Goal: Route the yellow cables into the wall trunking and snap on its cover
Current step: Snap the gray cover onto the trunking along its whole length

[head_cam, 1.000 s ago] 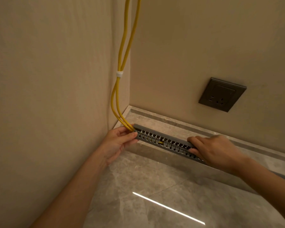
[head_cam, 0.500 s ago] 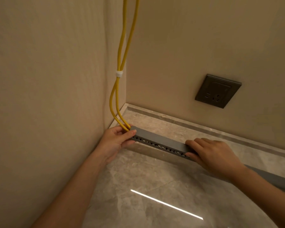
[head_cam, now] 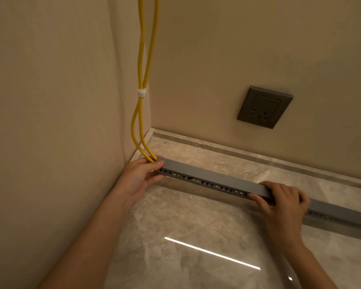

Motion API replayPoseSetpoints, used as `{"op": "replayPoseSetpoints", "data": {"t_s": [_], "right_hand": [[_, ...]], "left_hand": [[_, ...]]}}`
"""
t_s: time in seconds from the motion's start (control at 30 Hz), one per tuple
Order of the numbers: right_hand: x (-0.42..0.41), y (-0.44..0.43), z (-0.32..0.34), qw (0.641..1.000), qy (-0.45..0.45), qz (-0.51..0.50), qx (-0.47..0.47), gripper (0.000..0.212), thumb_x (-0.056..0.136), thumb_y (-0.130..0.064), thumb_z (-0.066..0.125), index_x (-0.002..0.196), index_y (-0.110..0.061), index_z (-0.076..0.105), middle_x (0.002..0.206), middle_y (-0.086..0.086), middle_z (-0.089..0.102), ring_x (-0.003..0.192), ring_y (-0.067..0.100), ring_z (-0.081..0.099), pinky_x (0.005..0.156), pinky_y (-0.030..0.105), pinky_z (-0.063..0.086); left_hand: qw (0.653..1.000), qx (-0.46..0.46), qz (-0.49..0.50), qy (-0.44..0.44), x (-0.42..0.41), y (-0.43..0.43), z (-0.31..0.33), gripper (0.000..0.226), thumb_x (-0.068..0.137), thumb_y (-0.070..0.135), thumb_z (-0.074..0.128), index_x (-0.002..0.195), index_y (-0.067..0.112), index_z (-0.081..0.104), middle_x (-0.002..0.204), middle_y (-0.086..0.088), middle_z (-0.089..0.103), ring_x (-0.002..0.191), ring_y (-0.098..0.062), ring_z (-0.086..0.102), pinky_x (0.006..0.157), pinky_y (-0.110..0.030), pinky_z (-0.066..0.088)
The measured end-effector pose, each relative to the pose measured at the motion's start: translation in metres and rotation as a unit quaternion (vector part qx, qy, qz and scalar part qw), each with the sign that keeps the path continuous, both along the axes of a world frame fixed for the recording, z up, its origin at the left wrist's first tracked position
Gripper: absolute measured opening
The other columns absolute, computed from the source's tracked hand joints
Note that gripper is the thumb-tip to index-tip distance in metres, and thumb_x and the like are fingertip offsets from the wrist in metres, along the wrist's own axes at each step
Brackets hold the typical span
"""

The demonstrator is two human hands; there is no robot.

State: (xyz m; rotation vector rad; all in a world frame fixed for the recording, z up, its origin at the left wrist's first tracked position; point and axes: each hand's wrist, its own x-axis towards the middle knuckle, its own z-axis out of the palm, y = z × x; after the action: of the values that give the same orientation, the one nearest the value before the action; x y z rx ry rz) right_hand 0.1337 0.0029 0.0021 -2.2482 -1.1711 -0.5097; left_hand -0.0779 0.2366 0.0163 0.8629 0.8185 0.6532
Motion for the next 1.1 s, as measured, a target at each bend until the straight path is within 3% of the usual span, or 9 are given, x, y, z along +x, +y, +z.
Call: {"op": "replayPoseSetpoints", "data": {"t_s": [0.3, 0.37, 0.5, 0.63, 0.73, 0.93, 1.1], "right_hand": [[0.026, 0.005, 0.015, 0.999, -0.034, 0.034, -0.022, 0.043, 0.071, -0.048, 0.059, 0.090, -0.011, 0.069, 0.082, 0.004, 0.068, 0.080, 0.028, 0.058, 0.079, 0.026, 0.014], [0.026, 0.004, 0.013, 0.999, -0.021, 0.037, -0.024, 0.040, 0.068, -0.043, 0.070, 0.090, -0.011, 0.070, 0.082, 0.004, 0.068, 0.080, 0.029, 0.057, 0.078, 0.026, 0.014], [0.025, 0.002, 0.006, 0.998, 0.035, 0.037, -0.037, 0.031, 0.067, -0.032, 0.074, 0.092, -0.014, 0.071, 0.082, 0.002, 0.069, 0.081, 0.025, 0.055, 0.077, 0.025, 0.016], [0.028, 0.002, 0.010, 0.994, 0.062, 0.043, -0.074, 0.025, 0.070, -0.029, 0.077, 0.092, -0.019, 0.072, 0.078, -0.004, 0.067, 0.076, 0.017, 0.050, 0.079, 0.033, 0.027], [0.031, 0.003, 0.022, 0.989, 0.064, 0.073, -0.109, 0.024, 0.072, -0.031, 0.074, 0.092, -0.018, 0.073, 0.074, -0.003, 0.068, 0.069, 0.016, 0.048, 0.070, 0.039, 0.041], [0.033, 0.004, 0.041, 0.984, 0.021, 0.125, -0.127, 0.035, 0.069, -0.040, 0.063, 0.084, -0.011, 0.075, 0.064, 0.003, 0.066, 0.058, 0.018, 0.052, 0.050, 0.026, 0.038], [0.035, 0.006, 0.048, 0.978, 0.007, 0.159, -0.132, 0.037, 0.068, -0.038, 0.063, 0.081, -0.005, 0.074, 0.060, 0.004, 0.063, 0.055, 0.022, 0.056, 0.048, 0.036, 0.048]], "left_hand": [[1.000, -0.005, 0.005, 0.012, 0.002, -0.005, -0.003, 0.011, 0.083, 0.000, 0.063, 0.088, 0.008, 0.069, 0.082, -0.005, 0.068, 0.082, -0.017, 0.066, 0.058, -0.019, 0.058], [1.000, -0.002, 0.006, 0.013, 0.002, -0.004, -0.002, 0.012, 0.083, 0.001, 0.063, 0.088, 0.009, 0.070, 0.081, -0.004, 0.069, 0.081, -0.016, 0.066, 0.057, -0.019, 0.057], [1.000, -0.003, -0.004, 0.015, 0.002, -0.004, 0.001, 0.015, 0.082, 0.001, 0.064, 0.090, 0.011, 0.071, 0.083, -0.002, 0.071, 0.084, -0.016, 0.067, 0.060, -0.020, 0.058], [1.000, -0.002, -0.001, 0.025, 0.001, -0.005, 0.002, 0.018, 0.082, 0.000, 0.064, 0.093, 0.013, 0.071, 0.093, -0.005, 0.068, 0.092, -0.019, 0.066, 0.064, -0.022, 0.059], [1.000, 0.000, -0.003, 0.017, 0.000, -0.006, 0.005, 0.015, 0.082, 0.001, 0.064, 0.090, 0.010, 0.072, 0.089, -0.005, 0.070, 0.086, -0.018, 0.068, 0.060, -0.021, 0.059], [1.000, -0.005, -0.005, -0.008, -0.004, -0.005, 0.008, 0.012, 0.084, 0.000, 0.061, 0.088, 0.006, 0.070, 0.080, -0.005, 0.071, 0.070, -0.013, 0.071, 0.052, -0.018, 0.055], [1.000, -0.007, -0.004, -0.005, -0.005, -0.003, 0.008, 0.012, 0.084, 0.001, 0.061, 0.088, 0.007, 0.071, 0.085, -0.006, 0.070, 0.076, -0.015, 0.070, 0.053, -0.018, 0.055]]}}
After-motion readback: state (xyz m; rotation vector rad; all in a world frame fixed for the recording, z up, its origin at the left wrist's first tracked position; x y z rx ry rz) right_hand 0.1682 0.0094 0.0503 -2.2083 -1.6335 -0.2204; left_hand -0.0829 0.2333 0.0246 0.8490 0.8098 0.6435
